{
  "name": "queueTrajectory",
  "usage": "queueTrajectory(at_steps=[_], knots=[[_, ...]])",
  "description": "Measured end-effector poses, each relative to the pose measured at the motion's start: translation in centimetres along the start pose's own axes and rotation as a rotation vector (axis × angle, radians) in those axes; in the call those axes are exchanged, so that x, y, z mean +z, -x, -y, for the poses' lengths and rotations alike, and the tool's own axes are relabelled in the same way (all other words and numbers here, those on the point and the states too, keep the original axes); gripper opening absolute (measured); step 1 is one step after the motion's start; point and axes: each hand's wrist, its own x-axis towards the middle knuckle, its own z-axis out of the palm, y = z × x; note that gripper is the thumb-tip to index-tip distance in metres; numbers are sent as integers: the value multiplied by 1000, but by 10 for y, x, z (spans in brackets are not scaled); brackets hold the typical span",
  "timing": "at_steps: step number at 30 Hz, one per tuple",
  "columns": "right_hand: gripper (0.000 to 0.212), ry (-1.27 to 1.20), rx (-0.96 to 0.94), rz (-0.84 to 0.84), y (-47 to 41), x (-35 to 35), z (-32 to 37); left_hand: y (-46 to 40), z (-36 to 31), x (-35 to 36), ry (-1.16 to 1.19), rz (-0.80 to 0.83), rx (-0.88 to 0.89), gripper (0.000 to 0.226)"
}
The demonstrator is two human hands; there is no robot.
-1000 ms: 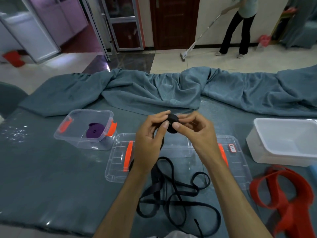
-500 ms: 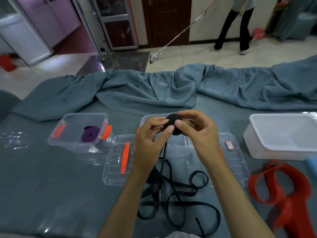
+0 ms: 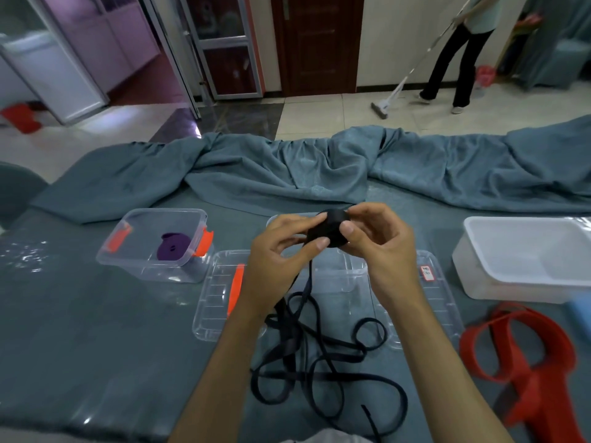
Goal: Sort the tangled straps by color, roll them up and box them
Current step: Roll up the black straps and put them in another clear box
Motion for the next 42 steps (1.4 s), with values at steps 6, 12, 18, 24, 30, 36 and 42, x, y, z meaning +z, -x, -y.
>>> queueTrajectory(at_steps=[6, 12, 18, 24, 30, 36, 42], knots=[[23, 83, -33, 108, 9, 3, 6, 6, -10, -13, 36, -39, -1, 31], [21, 41, -75, 44, 24, 7, 8, 13, -12, -14, 164, 13, 14, 26], [27, 56, 32, 74, 33, 7, 10, 21, -13, -9, 193, -48, -14, 26], [22, -6, 7, -19, 37, 11, 8, 23, -10, 1, 195, -20, 7, 32], [20, 80, -28, 68, 26, 6, 12, 23, -8, -1, 239, -85, 7, 26], [18, -11, -17, 69, 24, 13, 6, 12, -8, -13, 168, -20, 26, 31], [25, 99, -69, 101, 7, 13, 8, 7, -6, -7, 181, -119, 44, 26]])
